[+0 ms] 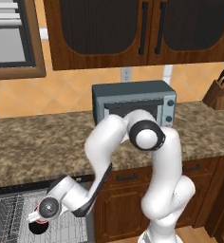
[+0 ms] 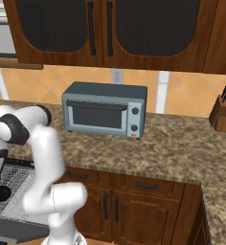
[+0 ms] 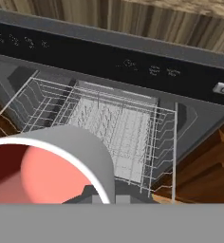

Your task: Pick up the cup and bowl from the counter, place them in the dishwasher, and close the dishwasher door.

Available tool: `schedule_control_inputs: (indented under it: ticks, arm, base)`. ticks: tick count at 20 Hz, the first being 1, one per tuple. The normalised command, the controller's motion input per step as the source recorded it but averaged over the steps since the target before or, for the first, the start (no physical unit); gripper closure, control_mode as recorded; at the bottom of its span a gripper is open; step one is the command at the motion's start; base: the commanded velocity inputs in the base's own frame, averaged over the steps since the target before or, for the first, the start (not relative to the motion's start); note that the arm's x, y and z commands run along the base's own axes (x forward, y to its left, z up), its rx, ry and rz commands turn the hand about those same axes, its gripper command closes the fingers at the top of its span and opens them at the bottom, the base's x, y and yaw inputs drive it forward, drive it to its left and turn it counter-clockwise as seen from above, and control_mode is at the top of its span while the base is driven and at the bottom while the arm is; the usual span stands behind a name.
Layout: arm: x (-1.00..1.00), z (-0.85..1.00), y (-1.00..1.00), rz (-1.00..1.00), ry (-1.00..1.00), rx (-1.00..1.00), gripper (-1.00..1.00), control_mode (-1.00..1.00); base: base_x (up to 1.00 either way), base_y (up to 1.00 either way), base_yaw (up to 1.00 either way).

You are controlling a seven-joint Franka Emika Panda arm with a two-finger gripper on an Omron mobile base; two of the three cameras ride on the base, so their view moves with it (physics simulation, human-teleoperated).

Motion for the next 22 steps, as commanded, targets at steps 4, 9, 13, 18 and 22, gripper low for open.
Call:
schedule_control_inputs:
  ticks: [4, 9, 13, 18, 22]
  arm:
    - [0.0, -0.67, 0.12, -0.08, 0.03, -0.22, 1.0, -1.0]
    - [0.0, -0.68, 0.02, -0.08, 0.01, -0.2, 1.0, -1.0]
    - [0.01, -0.62, 0.0, -0.02, 0.0, -0.15, 1.0, -1.0]
    - [0.43, -0.23, 0.0, 0.0, 0.0, -0.05, 1.0, -1.0]
    - [0.4, 0.0, -0.2, 0.0, 0.03, 0.07, 1.0, -1.0]
  base:
    - [0.0, 0.0, 0.0]
    - [0.0, 0.0, 0.0]
    - [0.0, 0.0, 0.0]
    - [0.0, 0.0, 0.0]
    - [0.0, 0.0, 0.0]
